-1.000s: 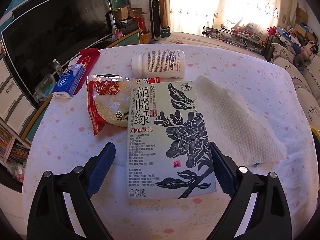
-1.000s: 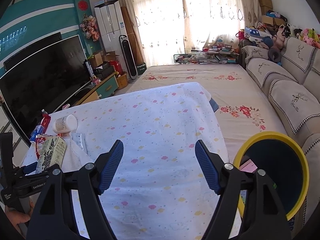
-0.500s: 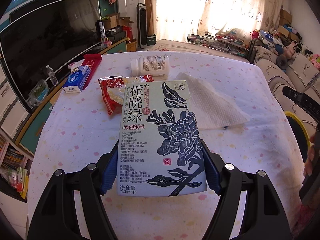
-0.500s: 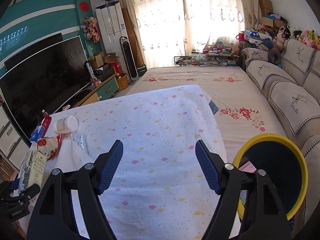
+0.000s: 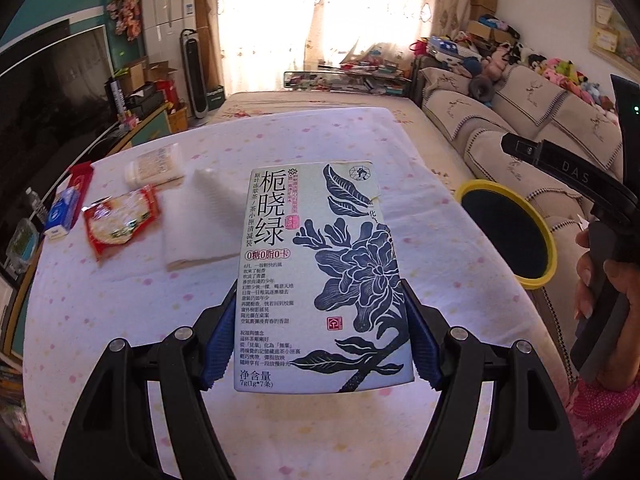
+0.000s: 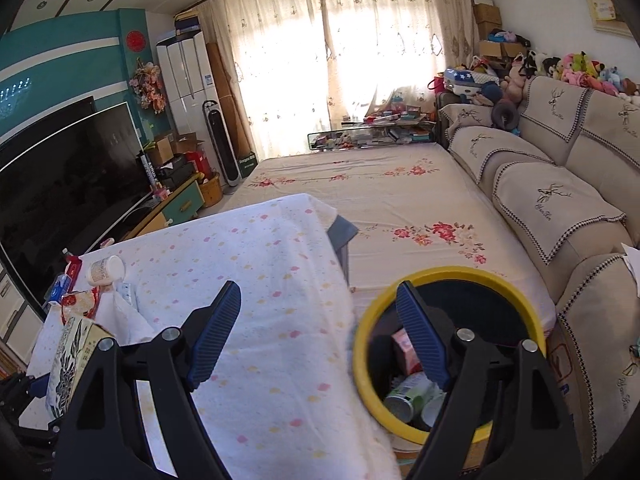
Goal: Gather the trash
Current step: 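Carry the tea box with the left gripper and drop it into the bin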
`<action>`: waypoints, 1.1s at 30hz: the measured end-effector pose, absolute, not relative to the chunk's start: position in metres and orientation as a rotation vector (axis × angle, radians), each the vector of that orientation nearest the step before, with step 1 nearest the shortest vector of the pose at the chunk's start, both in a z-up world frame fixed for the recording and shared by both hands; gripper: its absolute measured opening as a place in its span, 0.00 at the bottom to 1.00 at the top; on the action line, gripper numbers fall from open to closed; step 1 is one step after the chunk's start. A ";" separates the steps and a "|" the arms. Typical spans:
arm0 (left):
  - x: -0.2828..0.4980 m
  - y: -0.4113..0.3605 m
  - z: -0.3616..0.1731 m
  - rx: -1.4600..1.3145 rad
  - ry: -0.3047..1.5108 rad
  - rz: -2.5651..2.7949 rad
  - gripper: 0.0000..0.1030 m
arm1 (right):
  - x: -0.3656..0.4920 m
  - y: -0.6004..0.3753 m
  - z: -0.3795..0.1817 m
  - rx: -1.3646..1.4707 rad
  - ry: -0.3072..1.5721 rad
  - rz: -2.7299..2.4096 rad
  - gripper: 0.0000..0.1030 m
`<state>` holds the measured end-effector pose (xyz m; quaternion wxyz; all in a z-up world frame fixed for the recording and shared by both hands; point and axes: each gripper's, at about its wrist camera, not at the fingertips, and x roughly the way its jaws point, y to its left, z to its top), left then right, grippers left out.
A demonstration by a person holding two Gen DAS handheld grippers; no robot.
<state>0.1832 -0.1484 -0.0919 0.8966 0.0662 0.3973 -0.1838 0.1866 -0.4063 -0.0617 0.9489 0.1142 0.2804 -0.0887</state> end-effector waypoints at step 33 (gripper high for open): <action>0.245 -0.453 -0.147 0.321 0.889 -0.739 0.87 | 0.044 -0.546 -0.060 0.263 0.514 -0.591 0.74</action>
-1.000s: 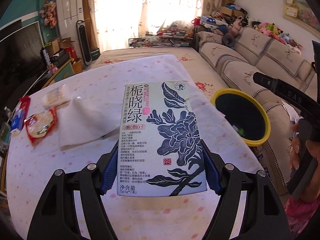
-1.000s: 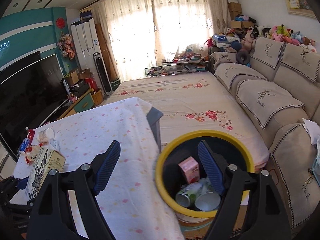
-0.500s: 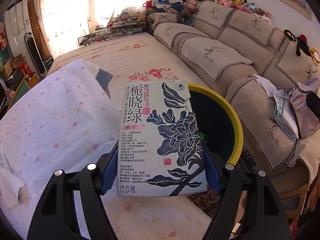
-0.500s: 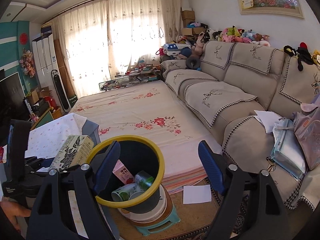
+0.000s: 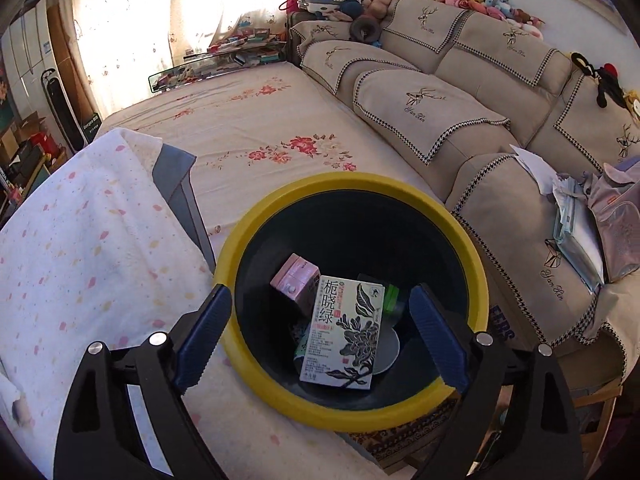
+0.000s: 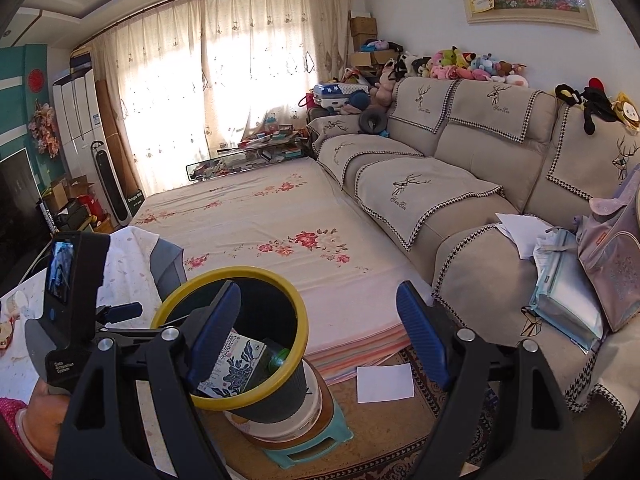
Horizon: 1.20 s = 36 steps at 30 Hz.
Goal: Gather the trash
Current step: 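Carry the tea box with the left gripper and drop it into the bin, then move the right gripper to the white paper towel and pinch it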
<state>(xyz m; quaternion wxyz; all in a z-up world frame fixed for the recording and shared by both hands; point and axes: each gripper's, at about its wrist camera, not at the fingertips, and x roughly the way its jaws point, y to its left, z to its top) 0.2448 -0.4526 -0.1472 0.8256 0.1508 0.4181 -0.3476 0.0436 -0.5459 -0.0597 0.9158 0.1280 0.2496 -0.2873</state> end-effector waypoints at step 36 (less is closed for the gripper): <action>0.273 0.059 -0.109 -0.028 0.683 0.020 0.93 | 0.257 -0.244 -0.065 0.103 0.744 0.229 0.74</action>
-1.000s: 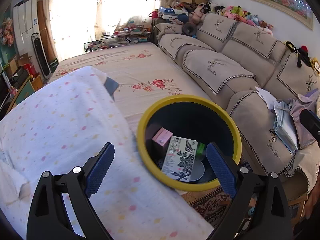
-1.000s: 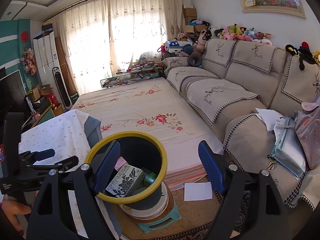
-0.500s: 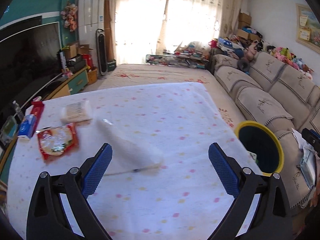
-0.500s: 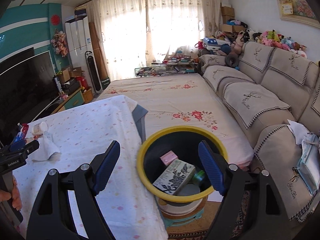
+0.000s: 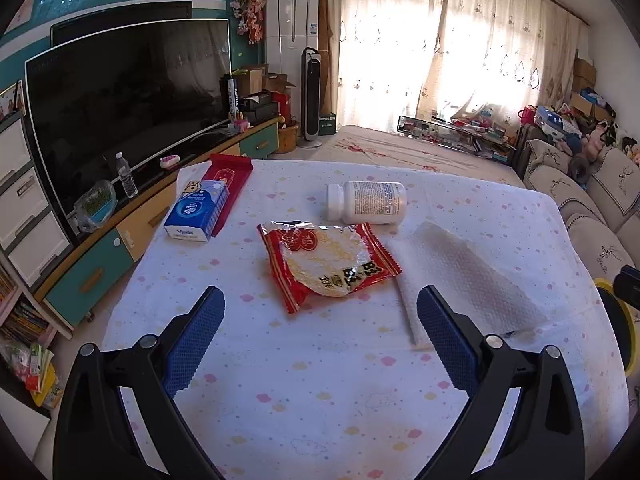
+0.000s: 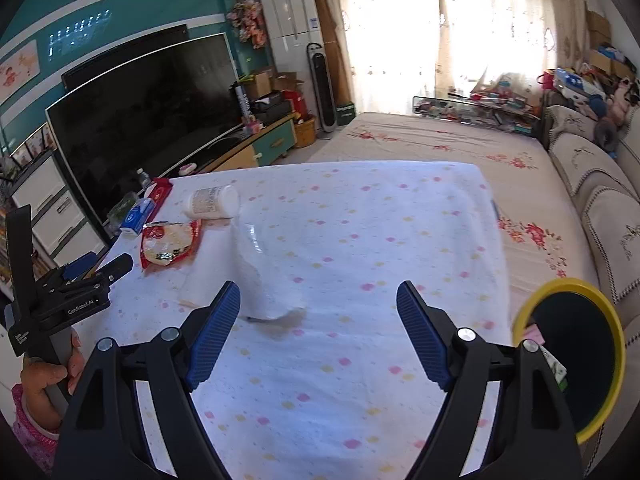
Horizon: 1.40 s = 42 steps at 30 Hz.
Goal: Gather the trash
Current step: 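Move the right gripper to the white paper towel and pinch it, then lift the paper towel off the table with the right gripper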
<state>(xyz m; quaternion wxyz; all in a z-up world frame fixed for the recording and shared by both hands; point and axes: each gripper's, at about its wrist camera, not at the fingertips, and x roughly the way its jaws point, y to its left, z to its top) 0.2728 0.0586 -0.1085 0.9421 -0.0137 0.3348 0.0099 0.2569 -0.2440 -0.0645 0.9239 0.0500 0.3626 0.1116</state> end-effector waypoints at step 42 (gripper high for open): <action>0.272 0.034 -0.126 -0.018 0.741 -0.027 0.93 | 0.317 -0.184 -0.105 -0.033 0.809 0.325 0.33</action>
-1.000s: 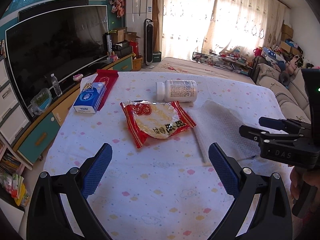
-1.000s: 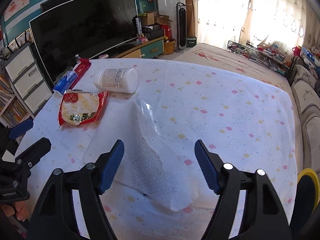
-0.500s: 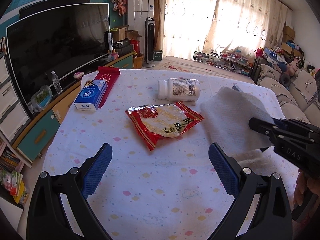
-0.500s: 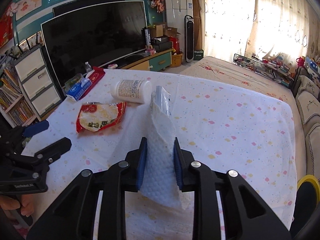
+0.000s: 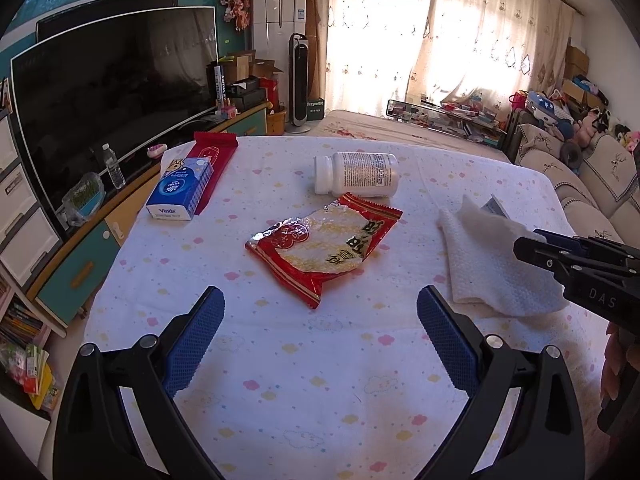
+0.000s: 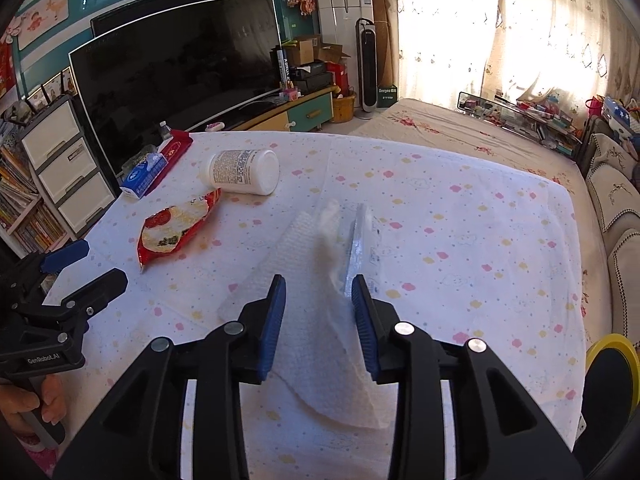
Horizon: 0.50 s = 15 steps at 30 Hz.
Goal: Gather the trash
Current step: 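Lift the paper towel off the table with the right gripper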
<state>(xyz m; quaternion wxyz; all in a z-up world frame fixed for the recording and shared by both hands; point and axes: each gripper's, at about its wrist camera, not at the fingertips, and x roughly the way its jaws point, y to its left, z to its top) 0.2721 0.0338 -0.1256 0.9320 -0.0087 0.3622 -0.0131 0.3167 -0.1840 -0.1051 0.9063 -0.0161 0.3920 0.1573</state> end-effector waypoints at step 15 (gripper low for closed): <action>0.272 0.032 -0.128 -0.011 0.746 -0.035 0.93 | 0.367 -0.224 -0.106 0.095 0.865 0.270 0.28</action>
